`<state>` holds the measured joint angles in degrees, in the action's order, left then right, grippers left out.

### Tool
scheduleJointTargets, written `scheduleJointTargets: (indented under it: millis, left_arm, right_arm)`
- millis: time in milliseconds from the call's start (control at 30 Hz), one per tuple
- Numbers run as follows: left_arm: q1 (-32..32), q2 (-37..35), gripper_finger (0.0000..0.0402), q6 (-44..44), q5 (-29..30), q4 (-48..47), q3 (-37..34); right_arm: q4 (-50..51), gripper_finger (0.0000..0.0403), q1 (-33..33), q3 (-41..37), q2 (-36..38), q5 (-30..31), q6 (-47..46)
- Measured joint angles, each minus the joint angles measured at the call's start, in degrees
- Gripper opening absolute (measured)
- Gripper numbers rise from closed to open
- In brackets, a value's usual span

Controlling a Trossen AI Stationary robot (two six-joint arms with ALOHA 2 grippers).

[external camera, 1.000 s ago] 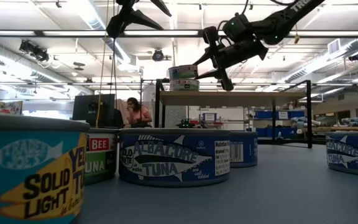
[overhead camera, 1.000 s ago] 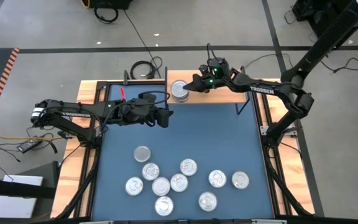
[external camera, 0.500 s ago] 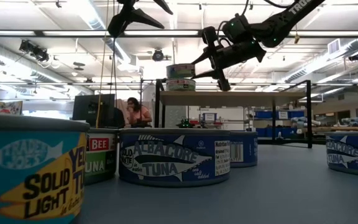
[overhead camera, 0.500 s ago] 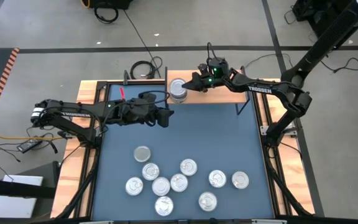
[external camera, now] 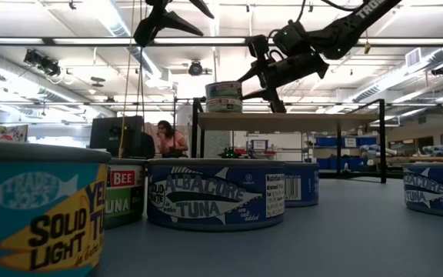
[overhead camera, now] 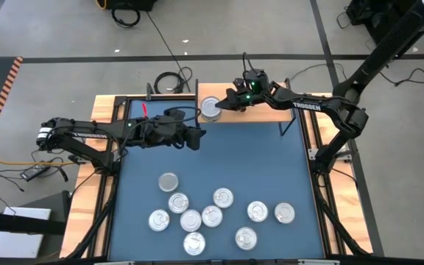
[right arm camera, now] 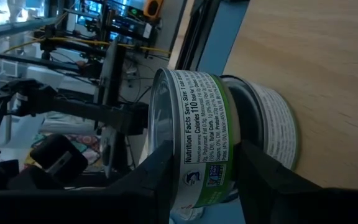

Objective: Stack canned seafood by type on shelf
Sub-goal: Stack the green tuna can on top of the green tuna can on the shelf

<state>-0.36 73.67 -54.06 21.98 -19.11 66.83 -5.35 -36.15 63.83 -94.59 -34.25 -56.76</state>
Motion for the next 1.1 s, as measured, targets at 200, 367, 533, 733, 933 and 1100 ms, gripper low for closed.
scheduleJointTargets:
  millis: [200,367,533,733,933,1100]
  left_arm:
    - [0.0,0.0,0.0163,0.0,0.0,0.0,0.0]
    - [0.0,0.0,0.0163,0.0,0.0,0.0,0.0]
    - [0.0,0.0,0.0163,0.0,0.0,0.0,0.0]
    - [0.0,0.0,0.0163,0.0,0.0,-0.1,0.0]
    - [0.0,0.0,0.0163,0.1,0.0,-0.1,0.0]
    - [0.0,0.0,0.0163,1.4,0.0,-0.1,0.0]
  right_arm:
    - [-0.2,0.0132,0.3,0.0,0.0,0.9,0.1]
    - [-0.2,0.0132,0.2,0.0,0.0,1.0,0.1]
    - [-0.2,0.0132,0.2,0.0,0.0,1.3,0.0]
    - [-0.2,0.0178,-0.1,0.0,0.0,1.6,-0.1]
    - [-0.2,0.0239,-1.0,0.0,0.0,1.1,0.0]
    - [-0.2,0.0236,-1.2,0.0,0.0,0.6,0.2]
